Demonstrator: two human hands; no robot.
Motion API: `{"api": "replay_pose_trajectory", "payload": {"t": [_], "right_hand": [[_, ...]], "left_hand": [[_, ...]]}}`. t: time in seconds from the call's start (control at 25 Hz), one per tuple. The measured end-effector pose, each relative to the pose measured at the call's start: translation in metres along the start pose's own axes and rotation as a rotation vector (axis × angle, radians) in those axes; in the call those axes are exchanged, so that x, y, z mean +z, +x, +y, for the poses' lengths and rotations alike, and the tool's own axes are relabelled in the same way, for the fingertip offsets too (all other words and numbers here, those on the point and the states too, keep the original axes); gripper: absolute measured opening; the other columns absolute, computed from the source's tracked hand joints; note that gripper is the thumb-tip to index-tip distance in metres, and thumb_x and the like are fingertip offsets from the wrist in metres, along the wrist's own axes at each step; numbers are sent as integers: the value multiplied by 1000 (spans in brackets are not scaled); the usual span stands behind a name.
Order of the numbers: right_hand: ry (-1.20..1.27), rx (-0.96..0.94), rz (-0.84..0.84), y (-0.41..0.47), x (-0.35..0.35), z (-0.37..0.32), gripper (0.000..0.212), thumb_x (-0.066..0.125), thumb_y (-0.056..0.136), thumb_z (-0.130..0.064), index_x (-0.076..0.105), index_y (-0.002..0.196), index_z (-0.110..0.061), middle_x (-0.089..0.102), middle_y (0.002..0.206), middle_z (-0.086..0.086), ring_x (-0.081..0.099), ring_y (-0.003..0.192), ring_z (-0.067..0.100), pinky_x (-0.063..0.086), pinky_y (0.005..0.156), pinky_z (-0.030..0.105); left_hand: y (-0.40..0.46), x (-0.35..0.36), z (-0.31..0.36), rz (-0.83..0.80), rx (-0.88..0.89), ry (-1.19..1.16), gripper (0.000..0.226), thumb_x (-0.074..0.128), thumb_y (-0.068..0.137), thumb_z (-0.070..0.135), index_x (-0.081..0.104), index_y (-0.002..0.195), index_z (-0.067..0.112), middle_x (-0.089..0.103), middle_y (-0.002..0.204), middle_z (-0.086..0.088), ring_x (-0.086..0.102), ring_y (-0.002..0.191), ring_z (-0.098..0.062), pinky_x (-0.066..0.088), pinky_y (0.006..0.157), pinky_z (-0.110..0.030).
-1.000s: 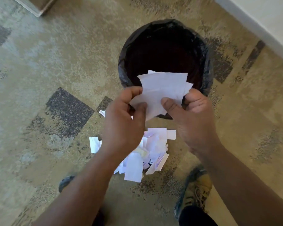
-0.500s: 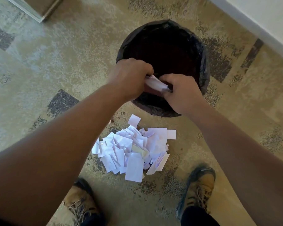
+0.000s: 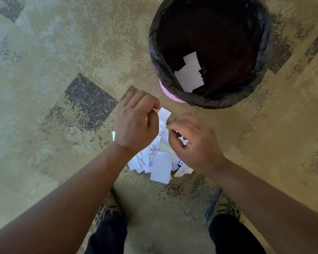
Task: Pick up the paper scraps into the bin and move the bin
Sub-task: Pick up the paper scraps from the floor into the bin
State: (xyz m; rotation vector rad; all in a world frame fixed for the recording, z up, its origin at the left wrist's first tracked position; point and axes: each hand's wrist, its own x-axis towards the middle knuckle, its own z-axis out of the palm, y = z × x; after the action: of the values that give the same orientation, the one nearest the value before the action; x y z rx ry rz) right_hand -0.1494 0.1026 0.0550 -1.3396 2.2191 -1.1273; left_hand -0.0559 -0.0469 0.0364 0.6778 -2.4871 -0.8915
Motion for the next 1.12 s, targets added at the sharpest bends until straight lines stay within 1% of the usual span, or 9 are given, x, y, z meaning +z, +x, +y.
{"api": "replay_pose_trajectory", "payload": {"t": [0.08,0.2,0.36,0.44,0.56,0.68,0.92,1.0,1.12], "right_hand": [[107,387,-216,-35,32,21,16,68,87,-1,72,101,-8,69,97,5,61,77,12,45,72,22],[17,929,-425,-74,71,65,49,73,86,-15,59,133,-16,56,135,5,61,109,22,48,86,30],[-203,978,-461,-87,91,98,75,72,81,-24,40,149,-26,32,153,0,42,133,31,45,100,38],[-271,934,-496,-81,96,112,83,72,82,-24,30,153,-29,19,162,-1,35,138,34,42,104,42],[-330,851,-588,-68,103,128,86,72,86,-18,25,156,-28,21,163,3,41,138,36,43,105,44],[-301,837,-593,-60,105,132,59,66,91,-11,45,145,-22,44,143,8,58,120,34,50,93,40],[-202,802,-542,-56,88,119,23,54,94,-7,72,109,-11,69,109,10,62,88,27,45,69,30],[-162,804,-485,-54,80,111,19,53,94,-7,71,94,-12,70,93,5,62,78,23,47,64,29],[-36,922,-398,-55,72,99,15,56,93,-8,69,94,-15,66,83,-4,58,70,11,41,59,22]], "left_hand": [[-43,23,-27,-207,-236,-7,23,54,82,-7,66,93,8,68,97,-4,59,88,-29,49,76,-41],[-92,55,-57,-622,-549,17,40,59,90,7,62,129,16,58,134,-4,59,116,-32,53,90,-43],[-112,79,-83,-1000,-550,264,79,65,92,28,20,158,25,12,168,-7,19,152,-36,39,111,-54],[-109,88,-92,-987,-483,342,86,68,91,33,14,158,25,8,170,-7,11,155,-34,32,116,-54],[-98,100,-98,-859,-350,426,62,72,87,24,42,141,21,49,144,-7,45,135,-35,43,101,-47],[-89,101,-95,-776,-353,384,31,67,86,12,57,114,19,65,110,-6,62,104,-35,44,81,-41],[-92,66,-79,-708,-477,76,9,65,93,15,71,99,12,67,98,-8,64,91,-33,55,72,-44],[-92,49,-76,-679,-499,83,11,61,97,16,71,100,12,72,97,-11,66,89,-34,54,70,-41],[-90,30,-70,-642,-540,110,26,59,101,19,71,124,19,76,104,-11,69,88,-35,46,64,-32]]}}
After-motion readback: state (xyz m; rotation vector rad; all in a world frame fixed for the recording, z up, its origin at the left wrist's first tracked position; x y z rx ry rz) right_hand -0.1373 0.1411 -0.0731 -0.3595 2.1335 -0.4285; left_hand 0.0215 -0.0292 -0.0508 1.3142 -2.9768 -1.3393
